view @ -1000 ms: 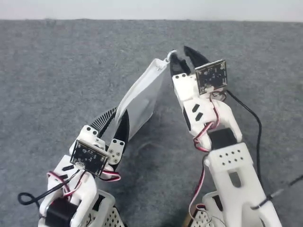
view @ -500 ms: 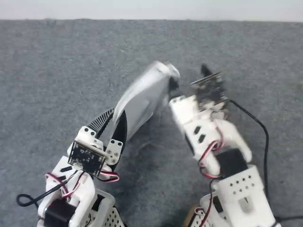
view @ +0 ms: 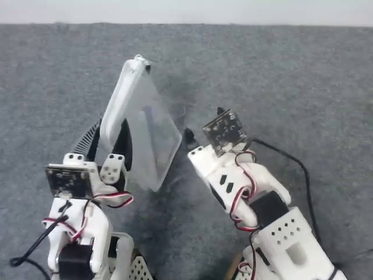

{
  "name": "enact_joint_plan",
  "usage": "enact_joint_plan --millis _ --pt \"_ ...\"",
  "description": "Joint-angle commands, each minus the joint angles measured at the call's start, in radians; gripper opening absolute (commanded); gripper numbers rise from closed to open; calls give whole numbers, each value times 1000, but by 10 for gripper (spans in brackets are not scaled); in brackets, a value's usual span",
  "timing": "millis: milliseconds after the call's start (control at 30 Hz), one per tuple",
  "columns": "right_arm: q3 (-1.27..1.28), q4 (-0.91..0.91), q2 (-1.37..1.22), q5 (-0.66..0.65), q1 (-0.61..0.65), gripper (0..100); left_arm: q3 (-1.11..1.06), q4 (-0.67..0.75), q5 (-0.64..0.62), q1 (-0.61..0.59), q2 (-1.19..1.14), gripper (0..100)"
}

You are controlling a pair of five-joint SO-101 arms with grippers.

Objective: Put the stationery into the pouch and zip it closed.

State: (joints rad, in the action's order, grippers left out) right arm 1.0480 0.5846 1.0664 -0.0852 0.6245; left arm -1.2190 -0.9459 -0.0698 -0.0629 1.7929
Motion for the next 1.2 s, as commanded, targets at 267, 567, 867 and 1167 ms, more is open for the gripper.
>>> enact_joint_plan --millis 267,567,867,1167 --pt "103 -170 27 6 19 274 10 68 -109 -198 0 160" --pt "112 -180 27 6 19 274 10 74 -252 -410 0 160" --pt "112 -180 27 6 19 274 10 71 -288 -451 0 156" --pt "110 -189 36 6 15 128 13 74 -285 -396 0 21"
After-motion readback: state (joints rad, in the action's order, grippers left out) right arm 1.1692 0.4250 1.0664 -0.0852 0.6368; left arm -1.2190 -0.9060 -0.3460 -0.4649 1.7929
